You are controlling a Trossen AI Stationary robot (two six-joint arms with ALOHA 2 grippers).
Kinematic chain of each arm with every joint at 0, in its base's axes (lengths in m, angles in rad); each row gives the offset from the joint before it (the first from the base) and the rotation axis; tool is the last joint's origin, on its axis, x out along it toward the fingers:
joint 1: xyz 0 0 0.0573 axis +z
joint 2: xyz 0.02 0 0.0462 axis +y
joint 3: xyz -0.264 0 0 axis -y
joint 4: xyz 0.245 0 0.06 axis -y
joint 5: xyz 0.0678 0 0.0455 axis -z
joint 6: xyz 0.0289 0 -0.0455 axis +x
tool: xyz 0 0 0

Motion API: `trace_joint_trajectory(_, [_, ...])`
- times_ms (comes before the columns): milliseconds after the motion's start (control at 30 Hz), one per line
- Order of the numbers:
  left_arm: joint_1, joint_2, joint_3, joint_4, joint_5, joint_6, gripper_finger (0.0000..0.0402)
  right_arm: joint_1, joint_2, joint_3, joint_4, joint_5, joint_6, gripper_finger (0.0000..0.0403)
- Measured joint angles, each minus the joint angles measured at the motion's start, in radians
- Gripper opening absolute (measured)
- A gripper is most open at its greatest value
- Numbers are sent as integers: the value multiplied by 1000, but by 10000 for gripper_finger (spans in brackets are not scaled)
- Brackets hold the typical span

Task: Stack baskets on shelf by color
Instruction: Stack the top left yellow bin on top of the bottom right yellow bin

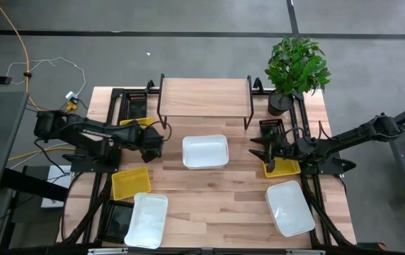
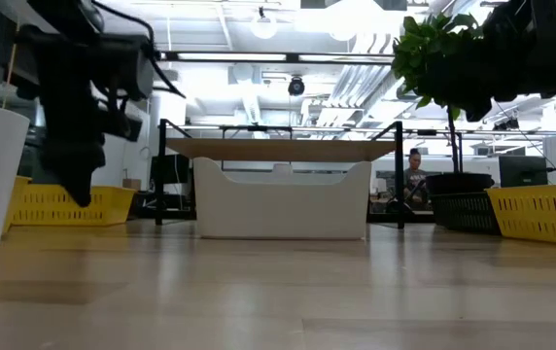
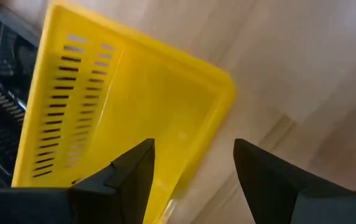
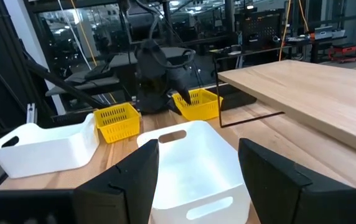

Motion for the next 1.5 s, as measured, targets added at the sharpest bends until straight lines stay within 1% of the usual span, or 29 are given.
trace_joint_trajectory(133, [36, 49, 0, 1, -13, -5, 198, 0, 0, 0, -2, 0, 9, 208])
trace_joint_trajectory(200, [45, 66, 0, 1, -15, -5, 178, 0, 0, 0, -1, 0, 23, 208])
trace_joint_trajectory(267, [45, 71, 0, 4, -13, -4, 144, 0, 0, 0, -1, 0, 26, 208])
trace_joint_trajectory(333, [38, 70, 0, 4, -3, -4, 93, 0, 0, 0, -1, 0, 27, 208])
trace_joint_trajectory(400, [25, 58, 0, 2, 12, -5, 33, 0, 0, 0, -1, 0, 28, 208])
trace_joint_trajectory(433, [16, 52, 4, -3, 17, -11, 17, 0, 0, 0, -1, 1, 29, 208])
trace_joint_trajectory(500, [-9, 40, 24, -42, 31, -28, 14, 0, 0, 0, 0, 1, 29, 208])
trace_joint_trajectory(600, [-68, 27, 90, -137, 33, -68, 4, 0, 0, 0, 2, 1, 48, 208])
trace_joint_trajectory(800, [-242, 0, 298, -325, 31, -157, 1, 0, 0, 0, 7, -4, 68, 208])
trace_joint_trajectory(867, [-315, -9, 366, -349, 30, -178, 1, 0, 0, 0, 8, -17, 97, 208])
trace_joint_trajectory(967, [-428, -9, 455, -320, 8, -179, 1, 0, 0, 0, 9, -62, 148, 208])
trace_joint_trajectory(1033, [-500, -6, 497, -269, -33, -152, 0, 0, 0, 0, 17, -119, 171, 208])
trace_joint_trajectory(1100, [-558, 10, 524, -182, -80, -93, 0, 1, 0, 0, 40, -174, 186, 208])
trace_joint_trajectory(1200, [-604, 48, 563, -102, -105, -15, 0, 14, 11, 17, 50, -208, 180, 208])
trace_joint_trajectory(1333, [-596, 142, 634, -79, -71, 79, 0, 56, 82, 120, -23, -207, 76, 208])
trace_joint_trajectory(1433, [-572, 222, 706, -81, -38, 188, 0, 84, 171, 239, -124, -207, -59, 208])
trace_joint_trajectory(1500, [-551, 278, 760, -79, 6, 279, 0, 98, 234, 321, -196, -207, -160, 208])
